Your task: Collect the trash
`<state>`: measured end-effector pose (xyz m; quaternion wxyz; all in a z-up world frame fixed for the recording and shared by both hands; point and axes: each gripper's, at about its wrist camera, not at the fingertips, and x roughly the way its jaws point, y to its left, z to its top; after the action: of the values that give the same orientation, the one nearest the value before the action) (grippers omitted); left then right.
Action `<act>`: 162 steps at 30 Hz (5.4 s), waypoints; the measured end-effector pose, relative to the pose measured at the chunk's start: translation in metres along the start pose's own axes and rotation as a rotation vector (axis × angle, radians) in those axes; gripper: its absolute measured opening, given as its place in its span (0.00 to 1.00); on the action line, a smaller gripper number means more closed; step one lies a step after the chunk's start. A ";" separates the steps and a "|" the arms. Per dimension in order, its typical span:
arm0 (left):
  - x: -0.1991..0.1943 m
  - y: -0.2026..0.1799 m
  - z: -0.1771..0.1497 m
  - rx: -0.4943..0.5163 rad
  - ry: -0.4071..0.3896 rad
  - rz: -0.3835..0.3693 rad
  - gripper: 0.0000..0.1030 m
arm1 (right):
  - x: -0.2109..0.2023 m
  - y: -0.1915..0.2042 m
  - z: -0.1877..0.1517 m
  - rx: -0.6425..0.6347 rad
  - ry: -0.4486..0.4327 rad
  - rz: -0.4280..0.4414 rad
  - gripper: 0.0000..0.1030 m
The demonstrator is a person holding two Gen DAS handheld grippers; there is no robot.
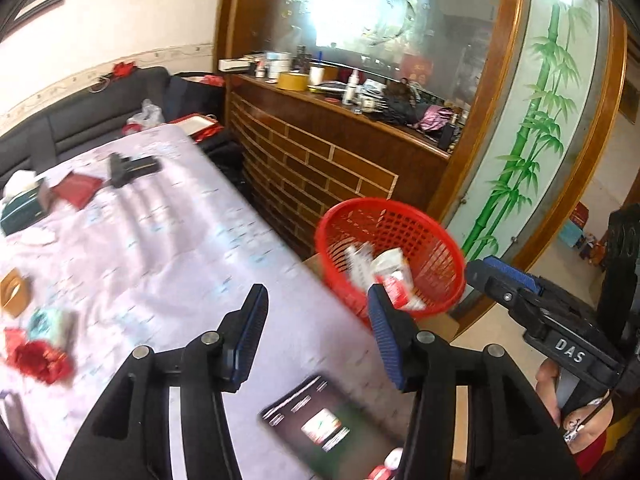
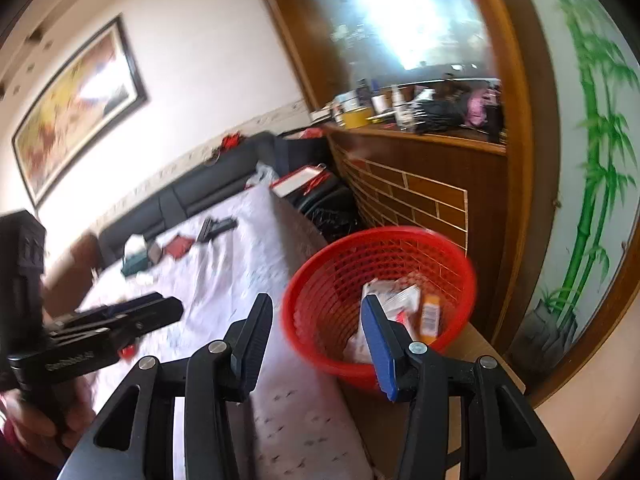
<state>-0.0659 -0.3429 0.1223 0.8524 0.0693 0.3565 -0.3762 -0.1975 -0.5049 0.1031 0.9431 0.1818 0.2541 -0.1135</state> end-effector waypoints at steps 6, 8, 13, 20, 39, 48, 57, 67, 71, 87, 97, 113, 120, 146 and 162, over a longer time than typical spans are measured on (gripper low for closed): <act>-0.041 0.041 -0.035 -0.029 -0.036 0.091 0.49 | 0.006 0.062 -0.019 -0.140 0.022 -0.018 0.61; -0.053 0.057 -0.048 -0.049 -0.044 0.123 0.50 | 0.009 0.081 -0.025 -0.192 0.022 -0.031 0.61; -0.072 0.091 -0.071 -0.108 -0.046 0.173 0.50 | 0.017 0.124 -0.040 -0.289 0.036 -0.030 0.61; -0.095 0.128 -0.100 -0.152 -0.064 0.260 0.51 | 0.026 0.161 -0.054 -0.352 0.047 -0.064 0.61; -0.167 0.237 -0.149 -0.360 -0.100 0.422 0.53 | 0.045 0.232 -0.082 -0.495 0.145 0.067 0.61; -0.169 0.324 -0.167 -0.582 -0.037 0.383 0.52 | 0.051 0.248 -0.093 -0.513 0.178 0.121 0.61; -0.164 0.349 -0.170 -0.627 -0.027 0.444 0.42 | 0.055 0.244 -0.093 -0.499 0.195 0.114 0.61; -0.154 0.353 -0.177 -0.591 0.041 0.532 0.33 | 0.062 0.248 -0.095 -0.493 0.219 0.146 0.61; -0.152 0.348 -0.180 -0.555 0.058 0.564 0.34 | 0.062 0.248 -0.094 -0.496 0.217 0.151 0.61; -0.133 0.340 -0.178 -0.484 0.096 0.552 0.35 | 0.065 0.249 -0.093 -0.472 0.229 0.182 0.61; -0.143 0.335 -0.183 -0.518 0.041 0.531 0.31 | 0.070 0.280 -0.085 -0.406 0.334 0.358 0.61; -0.231 0.330 -0.205 -0.551 -0.135 0.625 0.31 | 0.166 0.442 -0.130 -0.383 0.682 0.476 0.62; -0.236 0.329 -0.215 -0.553 -0.137 0.614 0.31 | 0.181 0.465 -0.160 -0.485 0.702 0.364 0.48; -0.113 0.203 -0.161 -0.367 -0.132 0.484 0.31 | 0.117 0.259 -0.107 -0.270 0.212 0.326 0.35; -0.104 0.201 -0.159 -0.374 -0.132 0.519 0.31 | 0.110 0.264 -0.114 -0.326 0.153 0.352 0.35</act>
<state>-0.0633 -0.0782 0.0436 0.9391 -0.0244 0.3338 -0.0781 -0.0742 -0.2329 0.0292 0.9432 0.0769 0.3043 0.1091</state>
